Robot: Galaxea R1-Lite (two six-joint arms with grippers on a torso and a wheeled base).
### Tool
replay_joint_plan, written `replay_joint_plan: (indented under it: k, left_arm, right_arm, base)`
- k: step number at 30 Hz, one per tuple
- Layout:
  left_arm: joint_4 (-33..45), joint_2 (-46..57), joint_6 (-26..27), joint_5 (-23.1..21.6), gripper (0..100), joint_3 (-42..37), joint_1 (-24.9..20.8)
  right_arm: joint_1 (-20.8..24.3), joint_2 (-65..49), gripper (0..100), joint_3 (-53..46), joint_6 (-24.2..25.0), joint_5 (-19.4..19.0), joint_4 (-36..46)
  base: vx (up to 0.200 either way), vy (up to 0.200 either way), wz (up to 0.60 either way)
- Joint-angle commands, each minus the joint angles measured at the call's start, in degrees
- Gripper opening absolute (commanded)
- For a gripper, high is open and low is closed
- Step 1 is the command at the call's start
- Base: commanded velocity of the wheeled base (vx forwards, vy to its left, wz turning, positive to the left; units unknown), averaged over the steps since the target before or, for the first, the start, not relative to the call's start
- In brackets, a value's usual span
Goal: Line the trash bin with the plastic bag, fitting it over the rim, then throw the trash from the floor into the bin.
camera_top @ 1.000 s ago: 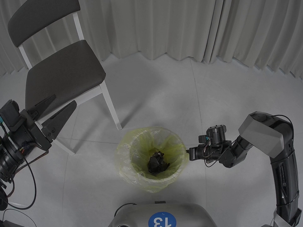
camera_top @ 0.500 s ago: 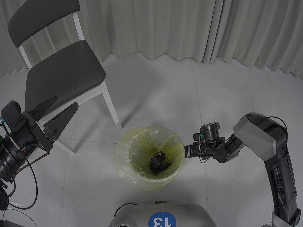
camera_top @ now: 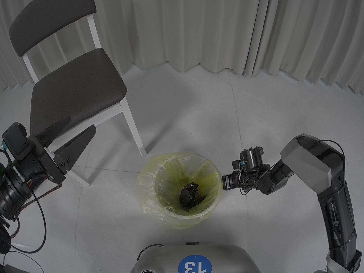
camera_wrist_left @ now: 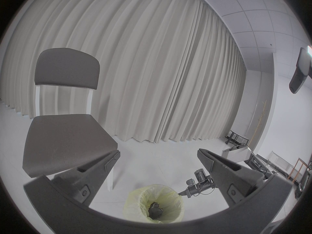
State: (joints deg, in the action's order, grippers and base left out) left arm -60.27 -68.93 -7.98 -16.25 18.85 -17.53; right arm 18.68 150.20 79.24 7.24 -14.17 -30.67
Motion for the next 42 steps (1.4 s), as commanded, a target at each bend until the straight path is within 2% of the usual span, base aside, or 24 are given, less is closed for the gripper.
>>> replay_joint_plan:
  k: [1,7,16,20,27,31,38,41,42]
  left_arm:
    - [0.0,0.0,0.0,0.0,100,0.0,-0.1]
    - [0.1,0.0,0.0,0.0,100,-0.1,-0.1]
    - [1.3,-0.9,0.0,-0.2,100,-1.3,-1.6]
    - [1.6,-7.1,-2.1,1.0,100,-0.9,-1.5]
    - [1.1,-23.1,-10.0,0.3,100,0.1,4.6]
    - [0.9,-31.6,-10.6,-0.4,100,1.5,6.0]
    - [0.6,-41.6,-10.6,-0.4,100,3.8,5.7]
    - [-0.5,-44.9,-10.6,-0.4,100,4.2,5.1]
    - [-1.9,-47.3,-10.7,-0.4,100,4.3,4.4]
  right_arm:
    - [-0.1,-0.8,100,-0.5,0.1,0.0,0.0]
    - [-1.2,-1.3,100,-1.5,-0.6,1.7,-0.3]
    - [-4.0,-4.3,100,-4.9,-2.1,1.9,-0.4]
    - [-5.5,-8.7,100,-9.1,-2.0,1.8,-0.6]
    - [-7.0,-19.8,100,-21.1,-2.1,1.7,-7.2]
    - [-7.0,-26.4,100,-26.0,-1.9,1.3,-10.9]
    - [-5.1,-35.9,100,-34.0,-0.6,1.4,-14.6]
    - [-4.4,-38.4,100,-37.8,0.0,1.4,-18.3]
    - [-3.9,-39.5,100,-40.3,0.3,1.4,-21.9]
  base:
    - [0.000,0.000,0.00]
    - [0.000,0.000,0.00]
    - [0.000,0.000,0.00]
    - [0.000,0.000,0.00]
    - [0.000,0.000,0.00]
    - [0.000,0.000,0.00]
    - [0.000,0.000,0.00]
    - [0.000,0.000,0.00]
    - [0.000,0.000,0.00]
